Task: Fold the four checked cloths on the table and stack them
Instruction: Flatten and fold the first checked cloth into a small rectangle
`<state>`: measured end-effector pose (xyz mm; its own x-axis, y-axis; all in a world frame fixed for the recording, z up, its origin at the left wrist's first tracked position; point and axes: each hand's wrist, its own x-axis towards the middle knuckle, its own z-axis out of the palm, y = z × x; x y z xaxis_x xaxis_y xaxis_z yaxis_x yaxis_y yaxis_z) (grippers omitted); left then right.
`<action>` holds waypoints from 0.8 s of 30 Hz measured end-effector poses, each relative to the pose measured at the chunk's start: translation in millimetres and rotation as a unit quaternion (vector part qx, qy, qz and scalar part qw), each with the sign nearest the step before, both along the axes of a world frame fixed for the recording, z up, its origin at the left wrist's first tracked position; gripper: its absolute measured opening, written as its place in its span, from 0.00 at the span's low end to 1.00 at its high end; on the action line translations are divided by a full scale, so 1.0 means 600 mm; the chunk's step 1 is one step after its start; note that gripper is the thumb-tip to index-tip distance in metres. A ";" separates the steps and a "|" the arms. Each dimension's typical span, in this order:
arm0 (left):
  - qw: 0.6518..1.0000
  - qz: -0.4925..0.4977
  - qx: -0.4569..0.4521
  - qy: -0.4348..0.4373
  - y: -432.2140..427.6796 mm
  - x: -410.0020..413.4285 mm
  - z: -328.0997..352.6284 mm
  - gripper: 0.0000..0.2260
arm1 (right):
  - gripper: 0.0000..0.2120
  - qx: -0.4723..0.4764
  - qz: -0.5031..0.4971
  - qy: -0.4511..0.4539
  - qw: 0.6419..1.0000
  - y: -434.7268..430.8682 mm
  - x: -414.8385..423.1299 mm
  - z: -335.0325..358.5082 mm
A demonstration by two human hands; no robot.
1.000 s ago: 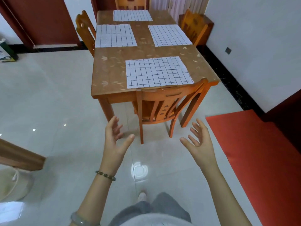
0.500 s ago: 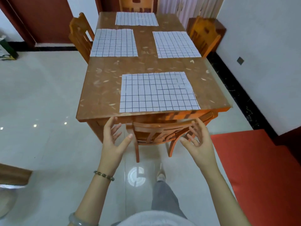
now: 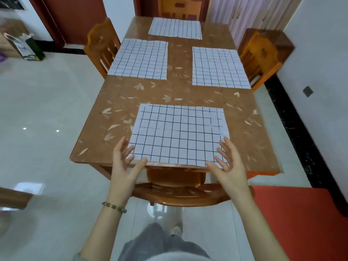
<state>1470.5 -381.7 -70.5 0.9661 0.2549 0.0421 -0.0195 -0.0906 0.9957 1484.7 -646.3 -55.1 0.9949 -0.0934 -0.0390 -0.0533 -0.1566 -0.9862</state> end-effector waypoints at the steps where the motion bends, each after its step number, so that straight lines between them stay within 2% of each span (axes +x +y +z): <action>1: 1.000 0.006 -0.005 0.003 0.000 0.010 0.001 0.36 | 0.37 -0.007 0.008 0.007 1.000 -0.002 0.012 -0.002; 6: 0.998 0.036 -0.042 0.017 0.017 0.069 -0.001 0.36 | 0.37 -0.039 0.018 0.021 0.999 -0.003 0.074 -0.017; 10: 0.998 0.012 -0.037 0.039 0.038 0.126 -0.006 0.39 | 0.36 -0.057 0.023 0.027 0.998 0.001 0.125 -0.019; 14: 0.997 -0.032 -0.027 0.068 0.062 0.200 -0.021 0.35 | 0.37 -0.091 0.039 0.050 0.994 0.009 0.184 -0.021; 20: 0.985 -0.065 0.004 0.157 0.082 0.295 -0.087 0.34 | 0.38 -0.150 0.079 0.082 0.982 0.026 0.266 -0.073; 24: 0.970 -0.075 0.056 0.224 0.091 0.350 -0.150 0.36 | 0.38 -0.231 0.144 0.111 0.956 0.029 0.328 -0.126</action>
<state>1680.5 -327.1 -160.4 0.9196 0.1276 -0.3716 0.3918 -0.2287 0.8911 1681.7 -629.1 -130.9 0.9540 0.1238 -0.2731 -0.1430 -0.6127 -0.7773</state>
